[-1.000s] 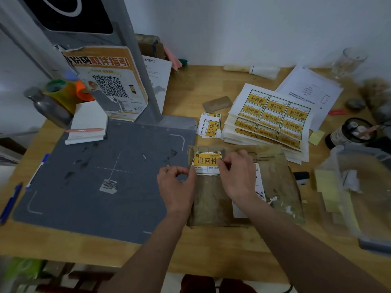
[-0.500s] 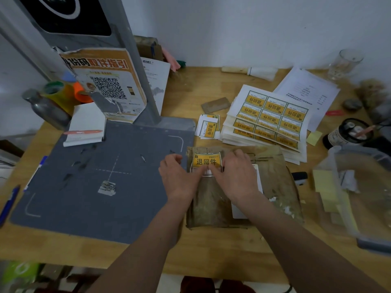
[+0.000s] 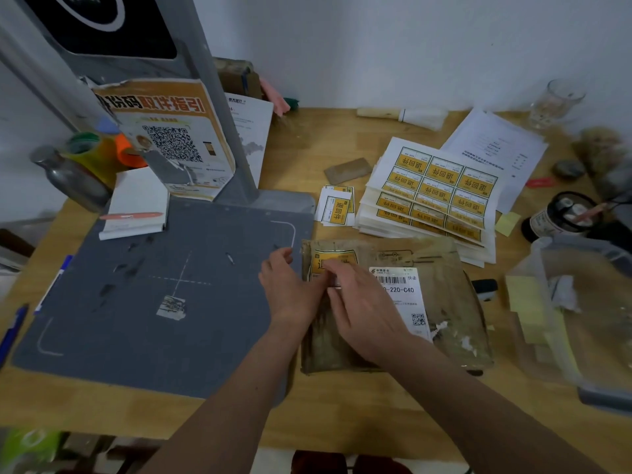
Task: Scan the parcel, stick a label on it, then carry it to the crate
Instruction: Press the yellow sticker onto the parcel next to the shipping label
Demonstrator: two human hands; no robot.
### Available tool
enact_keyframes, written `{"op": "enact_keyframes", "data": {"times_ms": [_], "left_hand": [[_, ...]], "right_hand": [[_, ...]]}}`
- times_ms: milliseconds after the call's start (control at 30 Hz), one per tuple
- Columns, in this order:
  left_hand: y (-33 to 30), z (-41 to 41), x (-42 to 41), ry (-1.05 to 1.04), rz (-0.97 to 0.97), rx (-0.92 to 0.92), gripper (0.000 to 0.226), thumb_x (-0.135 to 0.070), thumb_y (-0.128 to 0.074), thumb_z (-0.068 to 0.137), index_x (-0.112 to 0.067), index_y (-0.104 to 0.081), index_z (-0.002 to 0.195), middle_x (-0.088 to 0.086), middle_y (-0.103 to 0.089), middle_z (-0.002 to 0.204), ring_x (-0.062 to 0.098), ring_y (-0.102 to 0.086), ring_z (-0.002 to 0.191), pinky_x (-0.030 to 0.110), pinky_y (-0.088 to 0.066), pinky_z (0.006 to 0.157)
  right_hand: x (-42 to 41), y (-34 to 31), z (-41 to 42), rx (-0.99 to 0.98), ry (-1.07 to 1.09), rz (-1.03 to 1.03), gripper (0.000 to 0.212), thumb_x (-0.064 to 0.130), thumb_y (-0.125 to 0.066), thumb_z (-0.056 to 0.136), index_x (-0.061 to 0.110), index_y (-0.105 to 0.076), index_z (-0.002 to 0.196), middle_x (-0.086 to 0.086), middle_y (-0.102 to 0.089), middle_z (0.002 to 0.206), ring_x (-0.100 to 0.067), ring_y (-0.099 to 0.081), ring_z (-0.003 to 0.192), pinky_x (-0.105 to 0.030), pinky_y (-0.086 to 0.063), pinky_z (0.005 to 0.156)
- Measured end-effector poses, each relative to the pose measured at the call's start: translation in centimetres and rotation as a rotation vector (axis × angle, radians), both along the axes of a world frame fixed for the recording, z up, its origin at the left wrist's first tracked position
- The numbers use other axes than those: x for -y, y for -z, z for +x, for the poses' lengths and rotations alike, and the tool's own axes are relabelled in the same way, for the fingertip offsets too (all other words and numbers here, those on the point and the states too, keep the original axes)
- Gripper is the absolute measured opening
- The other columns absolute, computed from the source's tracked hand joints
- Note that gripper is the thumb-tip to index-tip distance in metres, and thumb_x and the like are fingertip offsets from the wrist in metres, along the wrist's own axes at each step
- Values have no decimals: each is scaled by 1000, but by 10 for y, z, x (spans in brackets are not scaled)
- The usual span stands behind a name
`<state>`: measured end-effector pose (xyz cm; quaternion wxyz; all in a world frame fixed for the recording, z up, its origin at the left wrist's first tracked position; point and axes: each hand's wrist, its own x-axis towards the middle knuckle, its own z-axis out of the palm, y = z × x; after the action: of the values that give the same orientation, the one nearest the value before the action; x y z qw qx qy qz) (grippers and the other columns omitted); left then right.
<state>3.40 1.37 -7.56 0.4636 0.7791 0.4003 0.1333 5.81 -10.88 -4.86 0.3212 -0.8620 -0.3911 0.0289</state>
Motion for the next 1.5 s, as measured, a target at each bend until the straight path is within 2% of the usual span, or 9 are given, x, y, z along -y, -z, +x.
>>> {"op": "enact_keyframes", "data": {"times_ms": [200, 333, 500, 767, 867, 967, 1133, 1267, 1500], "left_hand": [[0, -1, 2, -6, -11, -3, 79, -40, -82, 64, -14, -42, 128, 3, -46, 124, 18, -38, 119, 35, -38, 100], [-1, 0, 2, -18, -12, -3, 77, -39, -81, 66, -14, -42, 127, 3, -46, 123, 19, -39, 119, 37, -39, 100], [0, 0, 5, -22, 5, -24, 76, -39, -80, 68, -12, -43, 128, 5, -48, 124, 20, -39, 119, 35, -39, 97], [-1, -9, 11, 10, -27, -111, 89, -44, -84, 60, -13, -40, 131, 5, -47, 130, 19, -38, 121, 32, -38, 96], [-16, -17, 19, 81, 279, -22, 79, -40, -80, 66, -16, -41, 131, 4, -46, 129, 17, -38, 122, 29, -37, 99], [-28, -24, 35, 504, 584, 219, 51, -25, -59, 83, -14, -47, 131, 4, -52, 133, 15, -42, 126, 32, -36, 107], [-16, -33, 50, 879, 778, -244, 74, -55, -9, 91, -13, 16, 146, 6, 13, 158, 20, 18, 144, 34, 12, 117], [-11, -36, 46, 873, 826, -382, 83, -62, 14, 80, -9, 25, 142, 11, 28, 154, 25, 29, 140, 38, 15, 117], [-10, -40, 36, 800, 794, -490, 74, -66, 15, 77, -29, 32, 138, 19, 30, 152, 33, 31, 139, 46, 8, 117]], "right_hand": [[10, 18, 9, 68, 95, -172, 45, 18, -36, 98, 2, -36, 140, -18, -46, 143, -25, -38, 137, -30, -13, 115], [12, 13, 14, 82, 150, -204, 49, 17, -38, 96, 4, -32, 143, -17, -40, 148, -25, -28, 141, -34, -12, 117], [13, 11, -1, 185, 99, -183, 42, 6, -56, 84, -5, -55, 124, -26, -62, 122, -35, -55, 121, -48, -25, 107], [34, 0, 0, 220, 58, -124, 10, 1, -62, 80, -2, -68, 87, -18, -73, 77, -30, -70, 74, -42, -48, 95], [32, -11, 10, 85, 144, -48, 19, 12, -50, 90, 4, -67, 93, -12, -70, 78, -26, -63, 74, -35, -52, 76], [27, -11, 16, -63, 211, 87, 21, 14, -44, 96, 10, -61, 107, -7, -67, 95, -21, -59, 89, -27, -44, 77], [21, -5, 14, -212, 255, 121, 28, 23, -37, 98, 21, -51, 122, 1, -62, 113, -4, -50, 100, -16, -35, 86], [18, -2, 10, -186, 227, 83, 25, 22, -39, 97, 18, -51, 119, -2, -58, 114, -6, -45, 99, -19, -35, 84], [14, -2, 6, -124, 190, 51, 23, 19, -40, 98, 12, -53, 116, -5, -58, 109, -14, -50, 98, -20, -36, 79]]}}
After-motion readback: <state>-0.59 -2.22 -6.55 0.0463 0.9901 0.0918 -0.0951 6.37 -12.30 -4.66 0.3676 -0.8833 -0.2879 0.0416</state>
